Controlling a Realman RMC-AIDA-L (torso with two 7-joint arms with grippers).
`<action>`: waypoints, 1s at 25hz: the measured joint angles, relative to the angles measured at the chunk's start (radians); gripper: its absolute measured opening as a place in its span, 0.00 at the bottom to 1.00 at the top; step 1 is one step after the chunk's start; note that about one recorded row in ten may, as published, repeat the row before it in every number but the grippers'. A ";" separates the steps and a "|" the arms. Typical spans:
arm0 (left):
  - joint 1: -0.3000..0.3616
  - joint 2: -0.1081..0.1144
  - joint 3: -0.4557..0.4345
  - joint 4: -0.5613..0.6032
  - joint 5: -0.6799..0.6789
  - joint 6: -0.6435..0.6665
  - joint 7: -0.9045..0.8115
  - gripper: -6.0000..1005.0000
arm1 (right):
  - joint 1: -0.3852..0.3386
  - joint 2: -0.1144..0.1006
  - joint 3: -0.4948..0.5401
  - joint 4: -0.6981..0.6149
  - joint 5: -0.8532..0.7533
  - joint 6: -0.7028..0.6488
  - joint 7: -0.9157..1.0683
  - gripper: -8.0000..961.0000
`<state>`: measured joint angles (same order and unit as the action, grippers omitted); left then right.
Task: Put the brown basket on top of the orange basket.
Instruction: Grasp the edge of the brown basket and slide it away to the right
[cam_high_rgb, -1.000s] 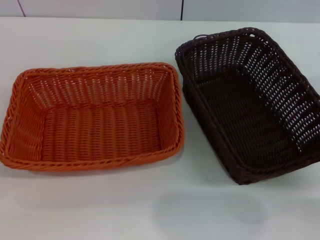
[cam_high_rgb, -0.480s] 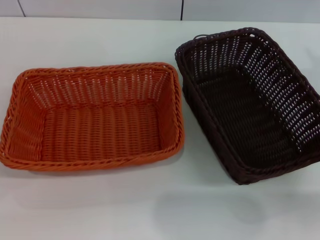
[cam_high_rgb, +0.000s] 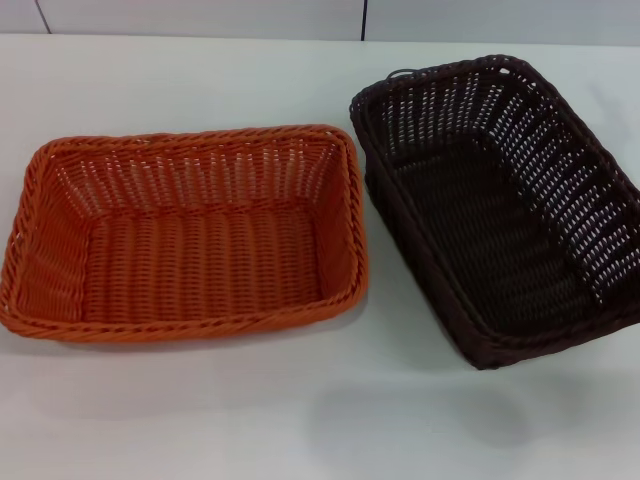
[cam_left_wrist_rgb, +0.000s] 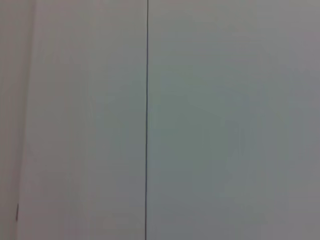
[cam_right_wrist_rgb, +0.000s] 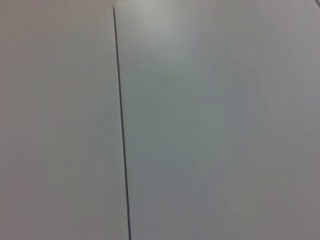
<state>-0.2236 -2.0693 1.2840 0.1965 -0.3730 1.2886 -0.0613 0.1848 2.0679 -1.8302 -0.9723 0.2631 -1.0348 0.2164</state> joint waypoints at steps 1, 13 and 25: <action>0.000 0.000 0.000 0.000 0.000 0.000 0.000 0.76 | -0.009 0.000 0.008 -0.036 -0.016 0.051 0.000 0.85; 0.000 0.001 0.000 0.000 0.000 -0.001 0.000 0.76 | 0.017 -0.028 0.051 -0.587 -0.103 1.043 0.022 0.85; -0.006 0.004 -0.007 0.000 -0.003 -0.011 0.001 0.76 | 0.361 -0.003 0.259 -0.763 0.025 2.143 -0.277 0.85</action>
<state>-0.2291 -2.0655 1.2766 0.1964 -0.3761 1.2776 -0.0604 0.5455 2.0652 -1.5712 -1.7352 0.2884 1.1085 -0.0603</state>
